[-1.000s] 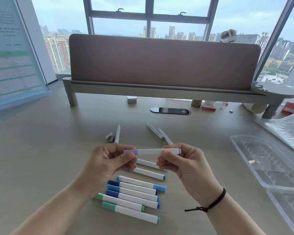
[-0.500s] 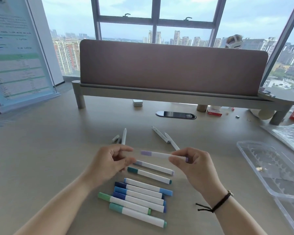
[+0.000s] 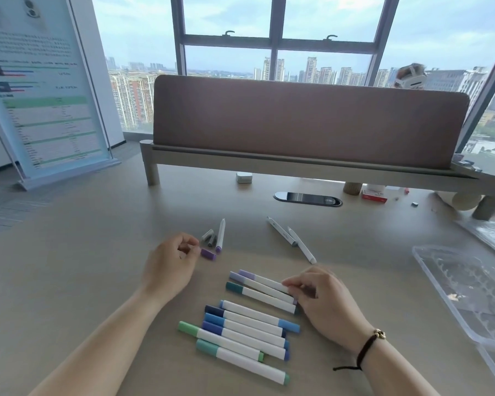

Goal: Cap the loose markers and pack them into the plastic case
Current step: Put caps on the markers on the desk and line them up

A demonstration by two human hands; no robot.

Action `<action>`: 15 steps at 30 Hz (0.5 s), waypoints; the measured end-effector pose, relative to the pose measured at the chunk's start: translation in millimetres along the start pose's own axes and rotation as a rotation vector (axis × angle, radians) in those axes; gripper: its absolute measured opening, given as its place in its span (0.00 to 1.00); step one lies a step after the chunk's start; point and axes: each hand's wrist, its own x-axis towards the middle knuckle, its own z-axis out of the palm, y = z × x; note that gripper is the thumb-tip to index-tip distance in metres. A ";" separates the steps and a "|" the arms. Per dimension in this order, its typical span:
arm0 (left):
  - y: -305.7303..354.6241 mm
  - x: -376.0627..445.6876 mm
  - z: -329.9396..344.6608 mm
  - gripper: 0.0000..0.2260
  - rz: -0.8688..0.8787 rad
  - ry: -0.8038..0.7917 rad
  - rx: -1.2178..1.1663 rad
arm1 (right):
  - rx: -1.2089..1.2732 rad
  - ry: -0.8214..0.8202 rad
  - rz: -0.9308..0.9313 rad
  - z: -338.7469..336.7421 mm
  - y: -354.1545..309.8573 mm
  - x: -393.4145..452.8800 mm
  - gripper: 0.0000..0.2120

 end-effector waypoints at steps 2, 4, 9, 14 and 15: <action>-0.7 -1.4 0.0 0.06 0.070 -0.031 0.079 | 0.000 -0.039 -0.007 0.3 -1.4 -1.7 0.07; -1.5 -2.7 0.2 0.09 0.130 -0.106 0.123 | -0.005 -0.077 -0.016 1.4 -3.0 -3.3 0.07; -6.6 -1.6 3.9 0.14 0.200 -0.258 0.148 | 0.029 -0.146 -0.026 1.6 -6.6 -6.3 0.07; -6.8 -2.1 4.7 0.09 0.234 -0.242 0.171 | 0.123 -0.186 0.012 0.4 -6.7 -9.7 0.09; -5.9 -2.6 4.6 0.07 0.233 -0.240 0.168 | 0.168 -0.179 0.034 0.3 -8.8 -9.8 0.08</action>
